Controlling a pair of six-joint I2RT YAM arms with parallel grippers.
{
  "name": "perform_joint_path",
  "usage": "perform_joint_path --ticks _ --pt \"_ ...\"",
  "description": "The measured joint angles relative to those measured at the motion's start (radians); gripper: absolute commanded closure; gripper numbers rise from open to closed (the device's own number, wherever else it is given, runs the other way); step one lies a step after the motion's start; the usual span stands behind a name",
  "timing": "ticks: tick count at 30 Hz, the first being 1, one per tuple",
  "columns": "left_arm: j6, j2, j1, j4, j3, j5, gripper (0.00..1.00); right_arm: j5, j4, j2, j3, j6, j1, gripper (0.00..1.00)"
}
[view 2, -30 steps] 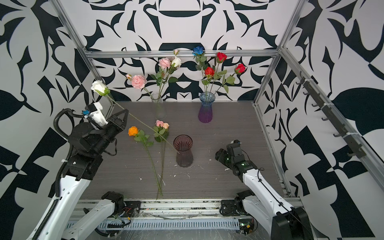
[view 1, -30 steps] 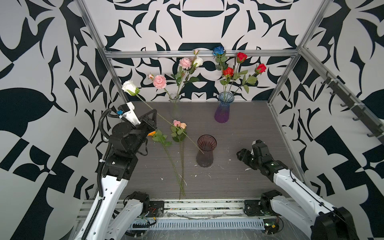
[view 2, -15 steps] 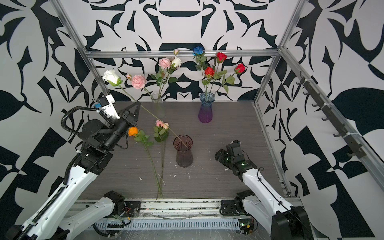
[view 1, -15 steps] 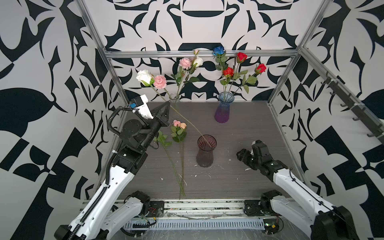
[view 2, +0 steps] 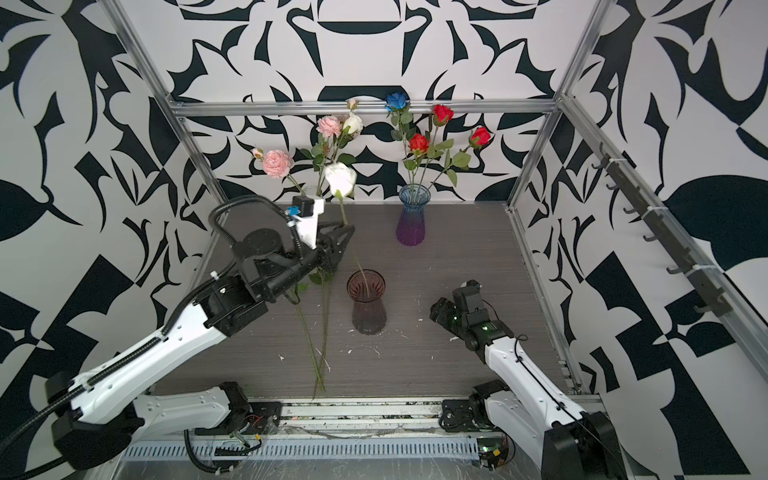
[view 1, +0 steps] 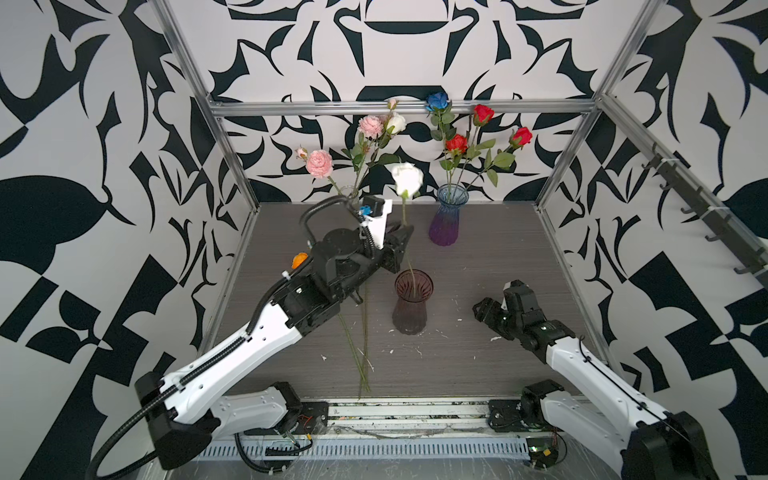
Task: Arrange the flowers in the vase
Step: 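Lower the white rose stem into the dark mauve vase with the left gripper, then open the left gripper and draw it back toward the loose roses, then lower the left gripper onto the pink and peach rose stems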
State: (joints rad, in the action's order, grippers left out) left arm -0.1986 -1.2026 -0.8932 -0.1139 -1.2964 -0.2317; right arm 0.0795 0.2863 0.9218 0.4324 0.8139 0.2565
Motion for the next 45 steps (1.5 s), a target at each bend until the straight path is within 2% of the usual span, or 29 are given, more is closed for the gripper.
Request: perform_joint_path --ticks 3,7,12,18,21,26,29,33,38,45 --pt "0.015 -0.035 0.0 -0.079 -0.032 -0.006 0.18 0.001 0.0 0.0 0.0 0.0 0.0 0.29" --pt "0.011 0.011 0.0 -0.107 0.049 -0.02 0.0 0.004 0.0 0.003 0.0 0.0 0.0 0.29" --pt "-0.047 0.1 0.033 -0.148 0.154 -0.045 0.01 0.011 -0.001 0.03 0.0 0.0 0.0 0.28" --pt "-0.219 0.098 0.24 -0.271 0.214 0.067 0.01 0.026 -0.017 0.061 0.0 0.0 0.0 0.28" --pt "-0.278 0.09 0.279 -0.315 0.299 0.087 0.0 0.031 -0.025 0.061 0.0 -0.001 -0.002 0.28" --pt "-0.386 0.09 0.345 -0.326 0.496 0.159 0.21 0.032 -0.029 0.058 0.0 -0.001 -0.005 0.28" --pt "-0.43 0.064 0.403 -0.319 0.557 0.219 0.26 0.033 -0.03 0.057 0.0 -0.001 -0.006 0.28" --pt "-0.462 -0.034 0.445 -0.268 0.566 0.297 0.34 0.033 -0.03 0.057 0.0 -0.001 -0.008 0.29" --pt "-0.468 -0.189 0.455 -0.212 0.558 0.366 0.37 0.037 -0.03 0.061 0.0 -0.003 -0.012 0.28" --pt "-0.459 -0.32 0.457 -0.186 0.488 0.387 0.39 0.041 -0.03 0.061 0.0 -0.005 -0.015 0.28"
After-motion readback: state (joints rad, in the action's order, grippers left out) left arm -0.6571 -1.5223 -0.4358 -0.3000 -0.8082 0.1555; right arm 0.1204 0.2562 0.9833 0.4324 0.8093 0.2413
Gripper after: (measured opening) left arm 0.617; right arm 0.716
